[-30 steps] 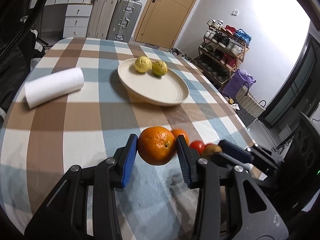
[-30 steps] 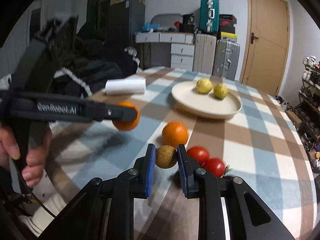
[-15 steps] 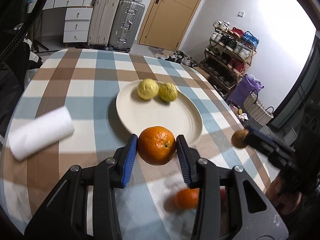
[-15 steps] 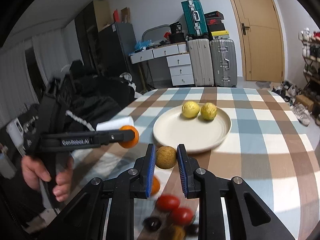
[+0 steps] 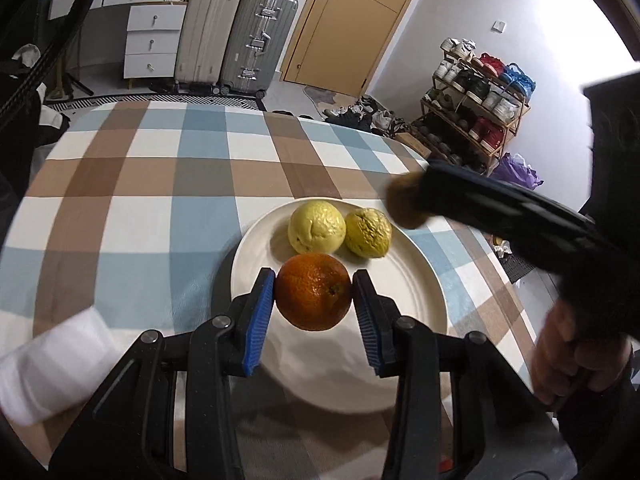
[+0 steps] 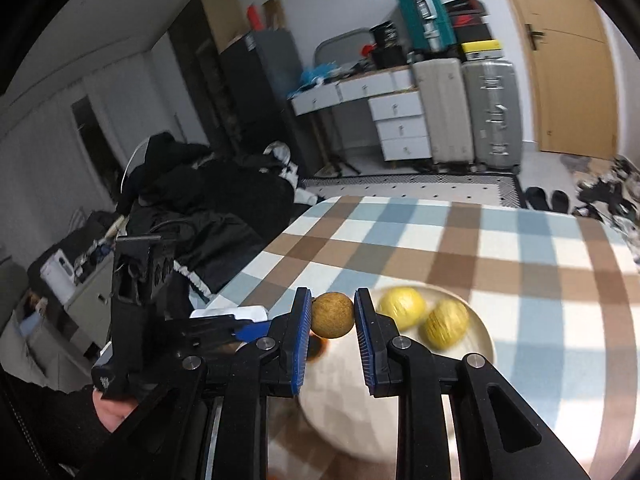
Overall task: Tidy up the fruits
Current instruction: 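Carry the orange and brown fruit onto the plate and open both tools, then withdraw both tools from the plate back toward the remaining fruit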
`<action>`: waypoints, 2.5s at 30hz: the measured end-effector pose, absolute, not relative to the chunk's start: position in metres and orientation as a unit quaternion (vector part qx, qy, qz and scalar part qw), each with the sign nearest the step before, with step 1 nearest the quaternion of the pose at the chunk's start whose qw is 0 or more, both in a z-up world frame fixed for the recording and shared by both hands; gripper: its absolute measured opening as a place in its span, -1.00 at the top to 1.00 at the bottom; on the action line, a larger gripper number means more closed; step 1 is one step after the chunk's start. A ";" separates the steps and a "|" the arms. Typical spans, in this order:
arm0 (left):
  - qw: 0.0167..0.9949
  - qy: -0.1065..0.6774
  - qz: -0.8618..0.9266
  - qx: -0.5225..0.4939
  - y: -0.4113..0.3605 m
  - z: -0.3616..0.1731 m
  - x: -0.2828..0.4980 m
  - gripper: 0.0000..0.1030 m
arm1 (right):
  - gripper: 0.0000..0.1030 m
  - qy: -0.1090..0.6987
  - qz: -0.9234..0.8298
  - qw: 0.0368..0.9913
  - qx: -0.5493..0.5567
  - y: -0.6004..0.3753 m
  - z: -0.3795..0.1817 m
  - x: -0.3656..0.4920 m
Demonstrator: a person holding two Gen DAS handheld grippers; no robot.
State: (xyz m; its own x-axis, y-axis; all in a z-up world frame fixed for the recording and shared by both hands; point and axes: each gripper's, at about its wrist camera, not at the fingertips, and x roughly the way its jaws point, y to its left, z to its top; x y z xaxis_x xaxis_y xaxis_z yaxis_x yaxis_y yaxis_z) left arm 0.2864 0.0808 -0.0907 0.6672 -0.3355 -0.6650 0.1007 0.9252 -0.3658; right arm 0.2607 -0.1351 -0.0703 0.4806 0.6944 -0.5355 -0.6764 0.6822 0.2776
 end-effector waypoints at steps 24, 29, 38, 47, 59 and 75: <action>0.897 0.403 -0.119 -0.138 0.091 -0.127 0.321 0.13 | 0.56 0.422 0.384 0.818 -0.076 -0.058 -0.140 0.347; 0.904 0.393 -0.106 -0.132 0.091 -0.119 0.312 -0.22 | 0.50 0.404 0.375 0.833 -0.052 -0.075 -0.125 0.337; 0.912 0.380 -0.087 -0.129 0.096 -0.097 0.269 -0.25 | -0.35 0.314 0.329 0.890 0.025 -0.161 -0.083 0.275; 0.923 0.358 -0.072 -0.122 0.083 -0.067 0.203 -0.58 | -0.78 0.259 0.319 0.910 0.050 -0.203 -0.073 0.180; 0.942 0.321 -0.048 -0.090 0.054 -0.032 0.128 -0.86 | -0.99 0.236 0.313 0.918 0.064 -0.215 -0.078 0.100; 0.950 0.289 -0.065 -0.101 0.037 -0.019 0.048 -0.98 | -1.00 0.235 0.294 0.923 0.073 -0.241 -0.086 0.038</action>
